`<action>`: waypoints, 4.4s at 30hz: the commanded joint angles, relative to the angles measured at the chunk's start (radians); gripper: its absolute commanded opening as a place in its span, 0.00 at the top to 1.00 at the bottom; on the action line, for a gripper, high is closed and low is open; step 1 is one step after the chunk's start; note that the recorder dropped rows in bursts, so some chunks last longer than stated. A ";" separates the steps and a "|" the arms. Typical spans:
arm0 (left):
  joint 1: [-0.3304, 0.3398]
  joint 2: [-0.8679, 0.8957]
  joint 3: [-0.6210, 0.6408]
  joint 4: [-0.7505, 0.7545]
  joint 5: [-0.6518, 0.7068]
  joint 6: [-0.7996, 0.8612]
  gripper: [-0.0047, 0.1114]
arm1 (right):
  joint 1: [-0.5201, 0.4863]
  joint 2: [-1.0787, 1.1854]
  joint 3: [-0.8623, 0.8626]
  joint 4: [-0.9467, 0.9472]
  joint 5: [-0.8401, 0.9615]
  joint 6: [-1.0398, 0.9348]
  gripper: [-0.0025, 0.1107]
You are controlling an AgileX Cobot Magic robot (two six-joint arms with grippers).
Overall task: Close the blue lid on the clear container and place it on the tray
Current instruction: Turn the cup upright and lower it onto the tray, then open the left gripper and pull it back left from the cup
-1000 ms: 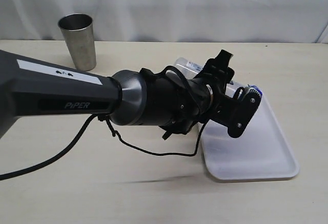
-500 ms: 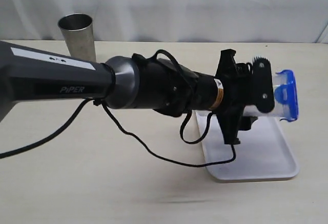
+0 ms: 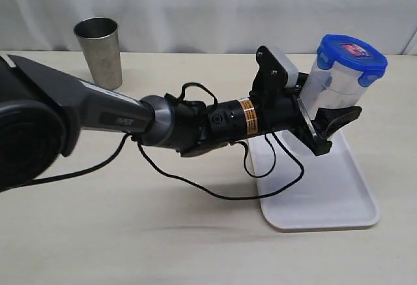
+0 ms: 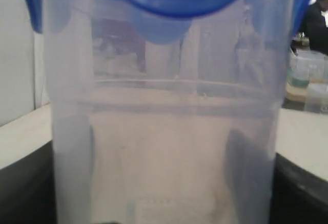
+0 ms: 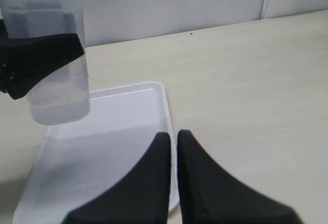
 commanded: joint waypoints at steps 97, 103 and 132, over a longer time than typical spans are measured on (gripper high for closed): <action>0.171 0.129 -0.321 1.118 0.347 -0.932 0.23 | -0.001 -0.005 0.002 0.000 -0.004 0.001 0.94; 0.195 0.106 -0.321 1.118 0.292 -1.005 0.23 | -0.001 -0.005 0.002 0.000 -0.004 0.001 0.94; 0.296 0.065 -0.321 1.118 0.159 -1.112 0.96 | -0.001 -0.005 0.002 0.000 -0.004 0.001 0.94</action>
